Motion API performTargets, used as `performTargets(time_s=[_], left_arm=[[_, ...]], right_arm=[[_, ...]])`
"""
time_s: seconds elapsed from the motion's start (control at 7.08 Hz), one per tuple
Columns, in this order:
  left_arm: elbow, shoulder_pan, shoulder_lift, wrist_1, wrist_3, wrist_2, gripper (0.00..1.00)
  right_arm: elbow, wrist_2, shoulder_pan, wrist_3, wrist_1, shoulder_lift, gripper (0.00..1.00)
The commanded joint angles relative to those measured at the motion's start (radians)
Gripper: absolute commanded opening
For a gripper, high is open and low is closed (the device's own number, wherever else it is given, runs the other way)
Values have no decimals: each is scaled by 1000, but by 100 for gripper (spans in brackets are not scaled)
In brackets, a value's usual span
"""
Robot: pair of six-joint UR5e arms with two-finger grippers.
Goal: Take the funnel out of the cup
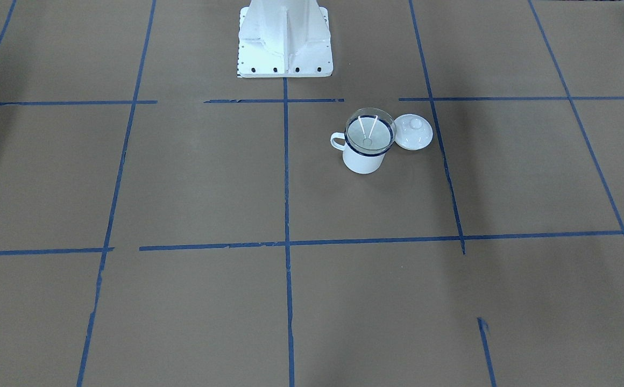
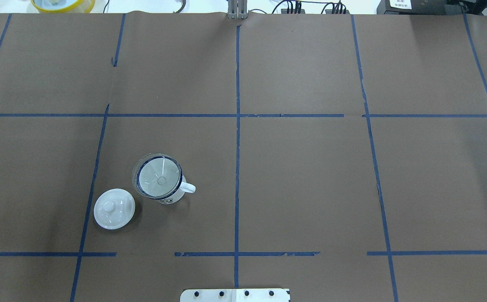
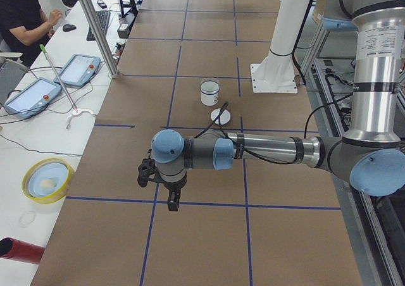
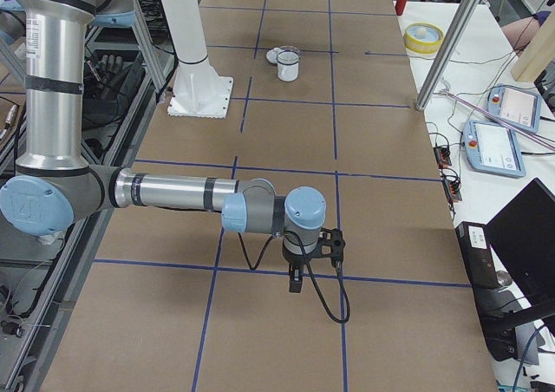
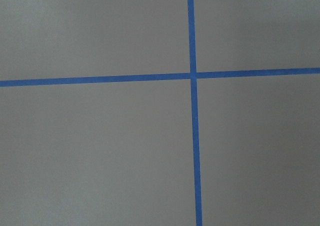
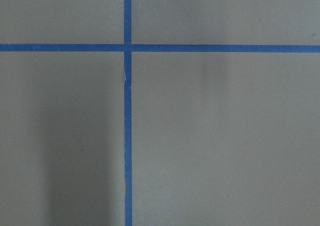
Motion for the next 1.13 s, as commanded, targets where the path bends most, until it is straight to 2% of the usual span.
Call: performTargets(time_s=[0.0,0.28,0.42,0.57,0.99], left_arm=[[2,-1,0,5,-6,10,100],[9,-14,1,-1,-3,7,100],[67,-15,1,-60,-6,5,100],[77,-18,19,-137,-1,-1,100],[36,-19,87,-191,-7,-1,100]], right_arm=[[1,0,0,0,0,0,100],[1,0,0,0,0,0,100],[0,0,0,0,0,0,100],[1,0,0,0,0,0,100],[1,0,0,0,0,0,100]])
